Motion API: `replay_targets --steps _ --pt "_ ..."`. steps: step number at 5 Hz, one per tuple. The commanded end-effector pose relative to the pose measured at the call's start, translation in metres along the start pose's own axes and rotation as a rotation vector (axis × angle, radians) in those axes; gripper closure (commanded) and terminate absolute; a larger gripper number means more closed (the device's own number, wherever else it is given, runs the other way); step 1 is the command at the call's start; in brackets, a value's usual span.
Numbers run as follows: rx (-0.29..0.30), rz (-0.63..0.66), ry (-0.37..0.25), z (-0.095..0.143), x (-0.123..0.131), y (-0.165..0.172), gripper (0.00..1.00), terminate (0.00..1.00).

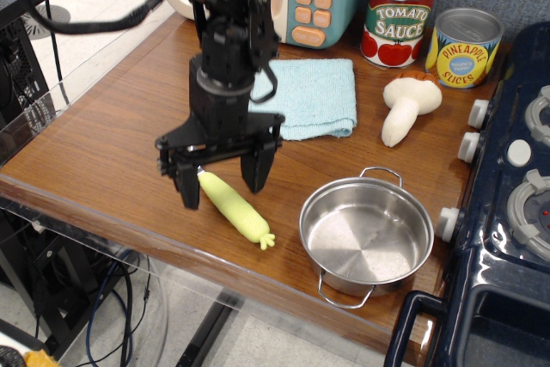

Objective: Move the yellow spoon that is next to the silver pot, to in front of the microwave.

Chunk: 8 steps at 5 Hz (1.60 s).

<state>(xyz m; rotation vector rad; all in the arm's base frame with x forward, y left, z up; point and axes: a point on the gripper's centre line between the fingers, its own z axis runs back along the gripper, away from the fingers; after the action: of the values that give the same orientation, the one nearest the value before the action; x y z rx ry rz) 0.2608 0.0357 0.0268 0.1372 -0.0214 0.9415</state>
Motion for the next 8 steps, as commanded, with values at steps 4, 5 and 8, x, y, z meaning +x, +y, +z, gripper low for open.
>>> replay_targets --steps 4,5,8 --pt "-0.206 -0.065 0.044 -0.008 0.016 0.010 1.00 0.00" --pt "-0.223 -0.091 -0.009 0.005 0.030 0.027 1.00 0.00" --pt "-0.125 -0.203 -0.109 0.037 0.105 0.056 1.00 0.00"
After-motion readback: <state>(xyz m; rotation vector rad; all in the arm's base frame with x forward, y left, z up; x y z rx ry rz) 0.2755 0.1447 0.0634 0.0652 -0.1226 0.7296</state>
